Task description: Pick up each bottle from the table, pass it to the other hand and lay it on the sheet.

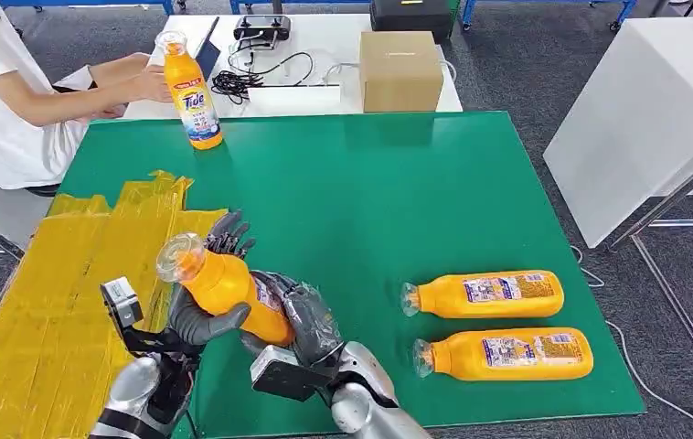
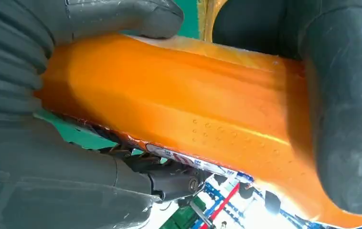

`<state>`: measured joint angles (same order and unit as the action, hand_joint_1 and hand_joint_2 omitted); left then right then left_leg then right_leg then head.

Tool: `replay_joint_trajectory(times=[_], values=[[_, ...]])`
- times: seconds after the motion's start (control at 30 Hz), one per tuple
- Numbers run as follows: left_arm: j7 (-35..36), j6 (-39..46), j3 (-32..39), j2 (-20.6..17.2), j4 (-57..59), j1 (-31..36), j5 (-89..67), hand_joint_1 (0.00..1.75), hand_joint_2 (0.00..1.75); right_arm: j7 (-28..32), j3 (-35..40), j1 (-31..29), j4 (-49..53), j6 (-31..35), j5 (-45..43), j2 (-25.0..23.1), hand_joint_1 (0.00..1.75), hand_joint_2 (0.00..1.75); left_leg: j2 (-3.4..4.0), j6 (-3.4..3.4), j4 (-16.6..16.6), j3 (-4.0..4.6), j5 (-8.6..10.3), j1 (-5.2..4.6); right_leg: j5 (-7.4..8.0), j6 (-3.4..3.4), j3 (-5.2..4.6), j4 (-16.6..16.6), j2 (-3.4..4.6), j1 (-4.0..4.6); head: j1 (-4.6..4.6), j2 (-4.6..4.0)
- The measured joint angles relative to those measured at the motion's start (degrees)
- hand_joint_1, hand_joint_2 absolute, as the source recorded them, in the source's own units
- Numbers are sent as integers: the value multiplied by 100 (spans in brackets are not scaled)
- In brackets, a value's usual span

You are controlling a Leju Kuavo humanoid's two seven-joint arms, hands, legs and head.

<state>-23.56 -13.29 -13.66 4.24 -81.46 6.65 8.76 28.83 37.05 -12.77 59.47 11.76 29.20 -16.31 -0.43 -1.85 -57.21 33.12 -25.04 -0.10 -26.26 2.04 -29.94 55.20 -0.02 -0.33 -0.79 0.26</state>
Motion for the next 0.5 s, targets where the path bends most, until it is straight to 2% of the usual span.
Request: replay_joint_trajectory(times=[0.33, 0.47, 0.5], values=[[-22, 33, 11, 2, 0, -8, 7, 175, 175, -22, 20, -1, 2, 2, -4, 4, 175, 175, 0, 0, 0, 0, 0, 0, 0, 0, 0, 0, 0, 0, 0, 0], [-103, 295, 81, 83, -15, -77, 72, 175, 175, -101, 114, -20, 2, 85, -133, 72, 175, 175, 0, 0, 0, 0, 0, 0, 0, 0, 0, 0, 0, 1, 2, 0], [-107, 356, 94, 127, -42, -83, 63, 175, 175, -101, 118, 37, 109, 186, -175, 142, 134, 175, -1, 0, 0, 0, 0, 0, 0, 0, -1, 0, 0, 0, 0, 0]])
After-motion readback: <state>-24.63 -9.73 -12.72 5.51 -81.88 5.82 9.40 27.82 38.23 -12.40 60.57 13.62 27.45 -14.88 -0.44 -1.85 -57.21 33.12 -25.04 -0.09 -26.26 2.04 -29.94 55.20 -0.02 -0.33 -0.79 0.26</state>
